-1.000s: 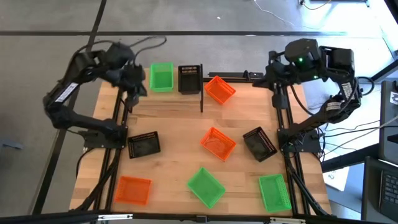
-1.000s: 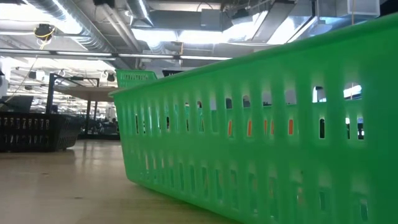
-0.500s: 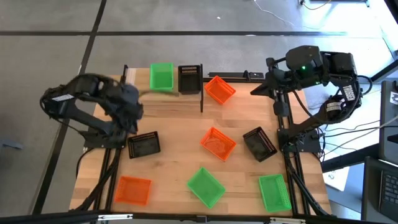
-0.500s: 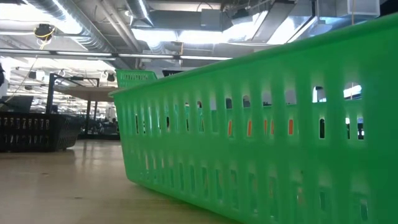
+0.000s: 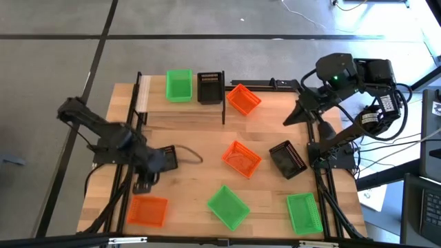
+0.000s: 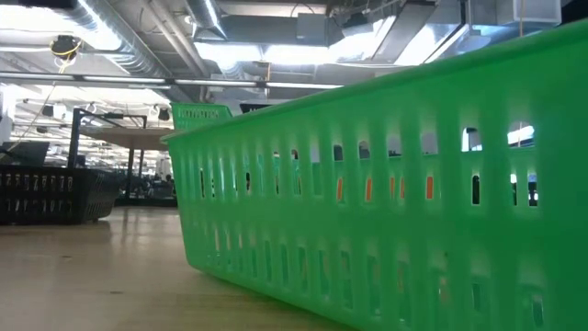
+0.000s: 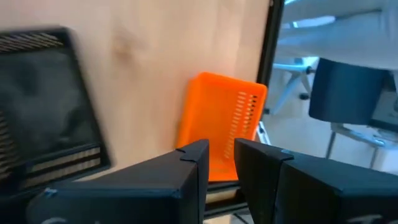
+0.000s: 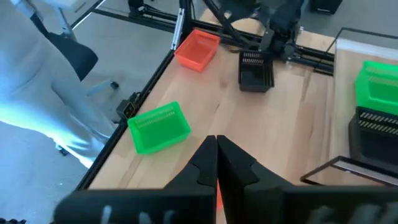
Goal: Stack baskets on shelf by color
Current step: Put the bottom left orange bin on the shelf
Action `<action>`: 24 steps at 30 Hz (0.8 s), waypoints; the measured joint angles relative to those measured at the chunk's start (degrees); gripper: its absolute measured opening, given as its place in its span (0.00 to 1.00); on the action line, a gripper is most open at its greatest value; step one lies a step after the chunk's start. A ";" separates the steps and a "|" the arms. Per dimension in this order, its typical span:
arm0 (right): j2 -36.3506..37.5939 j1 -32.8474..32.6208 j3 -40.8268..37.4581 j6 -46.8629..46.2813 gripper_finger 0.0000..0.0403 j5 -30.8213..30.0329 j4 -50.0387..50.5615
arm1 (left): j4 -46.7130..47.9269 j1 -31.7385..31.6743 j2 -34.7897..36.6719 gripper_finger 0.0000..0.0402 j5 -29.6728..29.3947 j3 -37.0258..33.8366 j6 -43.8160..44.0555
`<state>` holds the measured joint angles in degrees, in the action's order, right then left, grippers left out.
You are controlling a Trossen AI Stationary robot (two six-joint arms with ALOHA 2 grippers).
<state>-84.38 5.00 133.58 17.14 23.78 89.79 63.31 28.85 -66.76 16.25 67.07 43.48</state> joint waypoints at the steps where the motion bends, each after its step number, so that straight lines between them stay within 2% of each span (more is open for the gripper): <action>1: 0.00 0.02 0.01 0.05 0.00 -0.02 0.04 | -2.81 1.72 -0.02 0.17 0.02 -1.82 1.33; 5: 0.00 0.02 0.00 2.20 0.00 -0.12 0.21 | -12.39 7.83 0.00 0.17 -0.72 -8.16 5.42; 11: 0.00 0.02 0.01 2.46 0.00 -0.12 0.21 | -20.05 14.02 0.00 0.17 -5.79 -16.27 9.00; 15: 0.00 0.02 0.02 2.41 0.00 -0.12 0.23 | -21.45 15.79 0.00 0.17 -8.27 -19.52 10.67; 24: 0.00 0.02 0.00 1.90 0.00 -0.15 0.23 | -27.13 17.43 0.02 0.17 -8.62 -25.20 10.41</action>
<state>-84.38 5.02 133.58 19.04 23.63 90.02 36.17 46.28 -66.74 7.64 41.87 53.89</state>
